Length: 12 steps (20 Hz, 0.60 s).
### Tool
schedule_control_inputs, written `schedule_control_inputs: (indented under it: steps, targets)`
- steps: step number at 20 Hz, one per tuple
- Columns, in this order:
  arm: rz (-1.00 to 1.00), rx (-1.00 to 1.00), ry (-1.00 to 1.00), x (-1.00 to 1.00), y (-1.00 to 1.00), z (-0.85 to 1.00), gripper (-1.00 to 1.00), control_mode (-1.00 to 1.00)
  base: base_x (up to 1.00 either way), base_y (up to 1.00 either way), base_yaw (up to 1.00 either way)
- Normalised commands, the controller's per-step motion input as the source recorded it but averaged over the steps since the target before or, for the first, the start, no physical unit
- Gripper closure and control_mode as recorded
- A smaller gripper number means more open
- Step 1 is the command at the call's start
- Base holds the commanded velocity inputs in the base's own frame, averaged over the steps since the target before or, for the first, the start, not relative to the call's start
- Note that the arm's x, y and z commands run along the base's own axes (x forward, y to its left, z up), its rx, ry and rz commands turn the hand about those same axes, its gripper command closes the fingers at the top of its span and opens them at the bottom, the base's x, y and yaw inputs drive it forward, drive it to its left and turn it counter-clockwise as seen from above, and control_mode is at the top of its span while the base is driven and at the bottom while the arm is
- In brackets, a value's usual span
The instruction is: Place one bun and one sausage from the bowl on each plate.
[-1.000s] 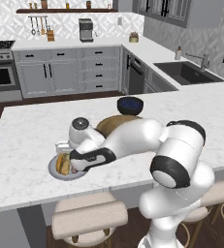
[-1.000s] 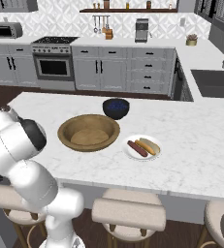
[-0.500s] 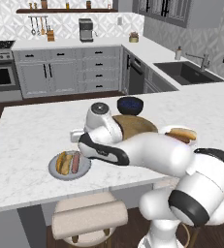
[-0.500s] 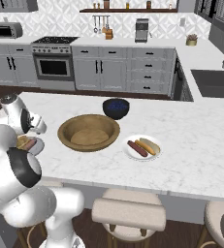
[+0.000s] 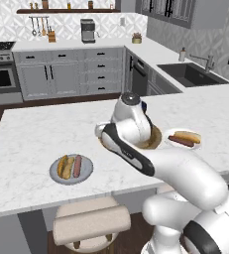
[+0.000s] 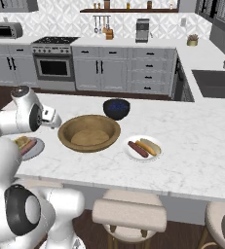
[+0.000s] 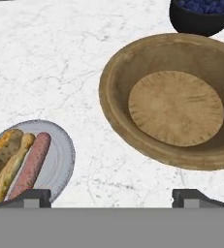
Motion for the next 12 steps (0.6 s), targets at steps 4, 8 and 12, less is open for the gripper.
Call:
schedule_control_inputs:
  steps: [4,8,12]
  targets:
    - [0.0,0.03,0.02,-0.12,-0.89,0.27,-1.0,-1.0,0.0,0.0,0.0]
    - [-0.02,0.17,0.02,-0.25,-0.99,-0.04,-1.0,-1.0,0.0,0.0,0.0]
    - [-0.03,0.21,0.02,-0.26,-0.92,-0.19,-1.0,-1.0,0.0,0.0,0.0]
